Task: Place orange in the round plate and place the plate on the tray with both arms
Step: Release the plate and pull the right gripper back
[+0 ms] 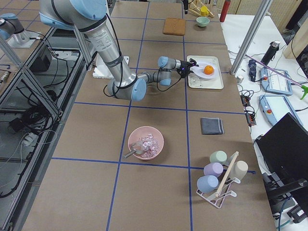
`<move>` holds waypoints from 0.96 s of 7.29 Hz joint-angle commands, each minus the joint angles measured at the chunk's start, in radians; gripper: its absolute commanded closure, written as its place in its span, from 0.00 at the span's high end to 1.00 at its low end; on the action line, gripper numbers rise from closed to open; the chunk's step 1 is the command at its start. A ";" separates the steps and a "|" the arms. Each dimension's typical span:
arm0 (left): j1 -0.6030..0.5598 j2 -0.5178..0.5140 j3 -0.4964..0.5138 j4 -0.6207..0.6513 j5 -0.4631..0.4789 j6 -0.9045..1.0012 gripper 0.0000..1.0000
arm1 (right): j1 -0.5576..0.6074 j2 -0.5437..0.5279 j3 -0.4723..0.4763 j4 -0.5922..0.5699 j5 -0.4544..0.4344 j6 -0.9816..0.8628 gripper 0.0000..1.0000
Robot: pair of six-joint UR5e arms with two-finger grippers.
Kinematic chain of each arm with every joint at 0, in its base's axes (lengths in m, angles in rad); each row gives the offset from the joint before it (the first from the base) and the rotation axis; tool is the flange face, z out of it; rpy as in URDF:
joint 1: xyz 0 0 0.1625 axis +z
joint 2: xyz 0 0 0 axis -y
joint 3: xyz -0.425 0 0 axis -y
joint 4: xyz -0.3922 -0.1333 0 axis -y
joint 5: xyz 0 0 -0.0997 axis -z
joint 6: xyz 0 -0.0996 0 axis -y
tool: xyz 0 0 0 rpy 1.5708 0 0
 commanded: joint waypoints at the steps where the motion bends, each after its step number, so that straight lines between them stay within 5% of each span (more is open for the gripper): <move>1: 0.001 0.000 0.000 0.000 0.000 0.000 0.97 | -0.059 -0.139 0.222 -0.002 0.000 -0.008 1.00; 3: 0.001 0.000 0.005 0.000 0.000 0.000 0.97 | -0.079 -0.211 0.328 0.010 0.009 -0.036 1.00; 4: 0.001 0.000 0.003 0.000 0.000 0.000 0.97 | -0.090 -0.307 0.461 -0.002 0.065 -0.130 1.00; 6: -0.001 0.001 0.002 0.000 0.002 0.000 0.97 | -0.041 -0.400 0.511 0.002 0.234 -0.499 1.00; 7: -0.001 0.002 0.000 0.000 0.002 0.000 0.97 | 0.059 -0.406 0.507 -0.043 0.385 -0.597 1.00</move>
